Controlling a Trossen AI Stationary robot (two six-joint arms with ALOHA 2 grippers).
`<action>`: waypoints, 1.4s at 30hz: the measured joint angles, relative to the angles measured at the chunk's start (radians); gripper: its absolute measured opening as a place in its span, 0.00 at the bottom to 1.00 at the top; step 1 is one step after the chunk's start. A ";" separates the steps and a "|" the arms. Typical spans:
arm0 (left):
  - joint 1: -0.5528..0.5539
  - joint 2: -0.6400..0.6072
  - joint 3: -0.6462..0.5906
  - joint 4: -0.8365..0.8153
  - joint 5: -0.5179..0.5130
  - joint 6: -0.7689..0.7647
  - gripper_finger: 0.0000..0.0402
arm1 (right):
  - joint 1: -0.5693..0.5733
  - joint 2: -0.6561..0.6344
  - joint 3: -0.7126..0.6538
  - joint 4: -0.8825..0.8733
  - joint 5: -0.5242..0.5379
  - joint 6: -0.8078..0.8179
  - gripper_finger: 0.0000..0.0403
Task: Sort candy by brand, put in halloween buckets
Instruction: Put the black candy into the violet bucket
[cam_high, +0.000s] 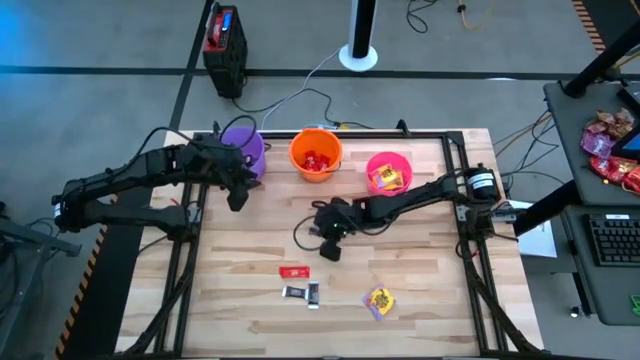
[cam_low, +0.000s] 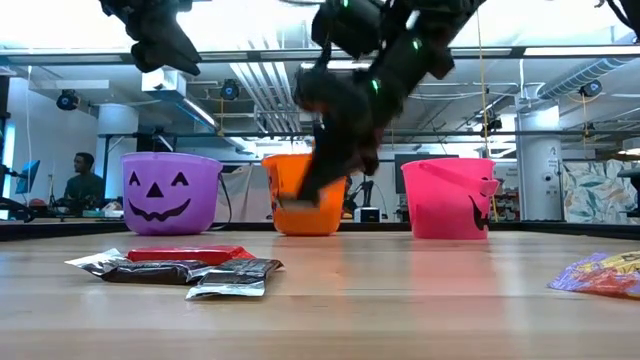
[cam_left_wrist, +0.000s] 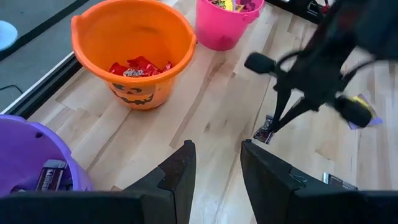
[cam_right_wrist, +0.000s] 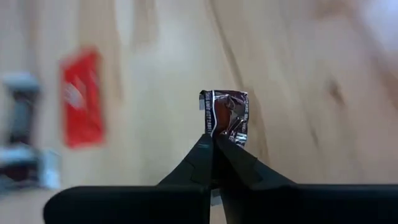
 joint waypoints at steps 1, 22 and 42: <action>0.000 0.000 0.000 0.000 0.003 0.005 0.28 | -0.008 -0.008 0.008 0.005 -0.017 0.020 0.02; -0.112 0.003 -0.089 0.148 0.390 0.189 0.32 | -0.137 -0.037 0.165 0.445 -0.578 0.354 0.02; -0.130 0.004 -0.090 0.305 0.259 0.167 0.21 | -0.187 -0.037 0.263 0.459 -0.571 0.440 0.02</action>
